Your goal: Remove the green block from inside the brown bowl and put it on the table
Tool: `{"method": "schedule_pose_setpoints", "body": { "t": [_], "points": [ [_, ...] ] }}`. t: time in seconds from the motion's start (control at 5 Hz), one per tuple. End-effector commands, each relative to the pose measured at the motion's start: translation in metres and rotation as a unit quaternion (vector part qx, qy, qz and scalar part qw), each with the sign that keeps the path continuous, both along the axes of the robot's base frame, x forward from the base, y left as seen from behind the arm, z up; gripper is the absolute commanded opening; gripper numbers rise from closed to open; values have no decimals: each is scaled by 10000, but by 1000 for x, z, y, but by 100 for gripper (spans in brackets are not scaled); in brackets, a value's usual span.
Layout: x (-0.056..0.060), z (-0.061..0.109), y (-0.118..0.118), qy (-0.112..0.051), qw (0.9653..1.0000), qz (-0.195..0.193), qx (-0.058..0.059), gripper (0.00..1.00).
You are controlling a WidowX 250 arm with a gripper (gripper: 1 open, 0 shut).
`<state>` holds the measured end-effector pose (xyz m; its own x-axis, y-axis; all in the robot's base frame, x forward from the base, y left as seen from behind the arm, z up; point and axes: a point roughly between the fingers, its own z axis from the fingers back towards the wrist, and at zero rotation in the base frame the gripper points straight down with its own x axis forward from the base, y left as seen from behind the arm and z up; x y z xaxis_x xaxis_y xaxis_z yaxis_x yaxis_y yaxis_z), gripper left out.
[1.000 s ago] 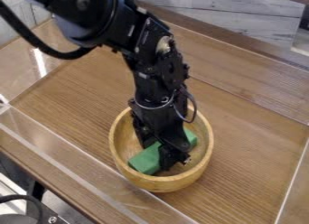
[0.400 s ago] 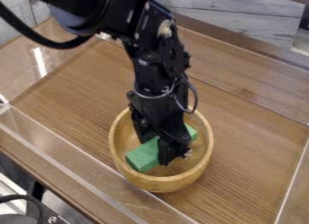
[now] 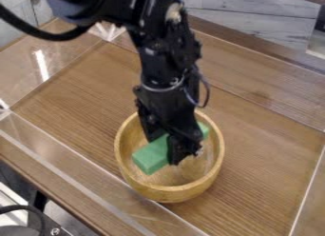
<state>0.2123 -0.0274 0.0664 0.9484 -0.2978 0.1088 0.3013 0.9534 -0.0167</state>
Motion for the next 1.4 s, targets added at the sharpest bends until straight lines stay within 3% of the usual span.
{"method": "schedule_pose_setpoints", "body": {
  "t": [0.0, 0.2, 0.6, 1.0, 1.2],
  "points": [
    [11, 24, 3, -398, 9991, 166, -27, 0],
    [15, 32, 2, -637, 9977, 236, -21, 0],
    [14, 49, 9, -650, 9974, 302, -48, 0],
    [18, 84, 34, -785, 9935, 823, -13, 0],
    [15, 83, 50, -819, 9922, 939, 20, 0]
  ]
}}
